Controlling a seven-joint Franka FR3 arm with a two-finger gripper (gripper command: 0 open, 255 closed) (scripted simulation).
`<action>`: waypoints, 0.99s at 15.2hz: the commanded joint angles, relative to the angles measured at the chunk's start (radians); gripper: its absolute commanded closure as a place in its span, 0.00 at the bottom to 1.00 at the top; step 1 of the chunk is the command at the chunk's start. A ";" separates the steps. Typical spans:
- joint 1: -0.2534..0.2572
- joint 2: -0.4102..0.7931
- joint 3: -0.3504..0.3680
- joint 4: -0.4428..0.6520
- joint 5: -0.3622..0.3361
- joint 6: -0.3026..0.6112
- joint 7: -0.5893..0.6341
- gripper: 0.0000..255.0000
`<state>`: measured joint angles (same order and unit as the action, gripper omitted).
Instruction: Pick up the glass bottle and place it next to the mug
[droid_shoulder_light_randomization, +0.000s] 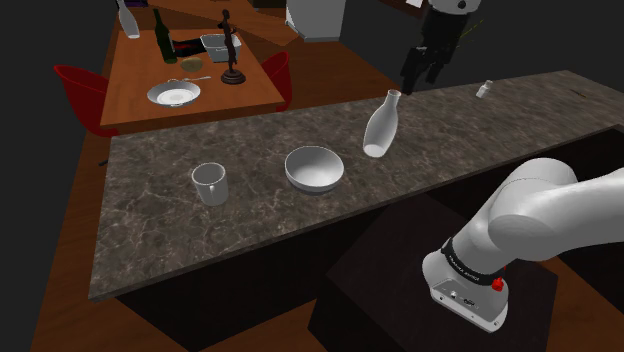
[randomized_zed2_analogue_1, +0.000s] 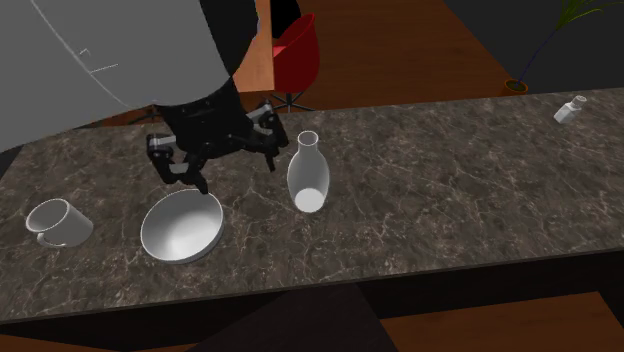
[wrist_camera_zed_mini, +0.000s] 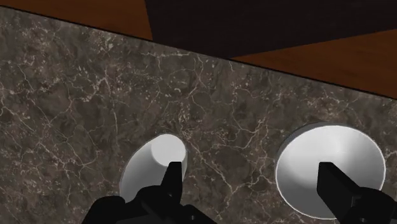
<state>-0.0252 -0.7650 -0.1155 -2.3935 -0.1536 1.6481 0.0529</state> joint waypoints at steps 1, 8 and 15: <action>-0.010 0.026 -0.041 -0.016 -0.018 0.059 -0.035 0.00; -0.031 0.176 -0.192 -0.021 -0.055 0.271 -0.162 0.00; -0.017 0.390 -0.349 0.043 -0.012 0.467 -0.318 0.00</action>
<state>-0.0466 -0.4066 -0.4444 -2.3611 -0.1770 2.0879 -0.2427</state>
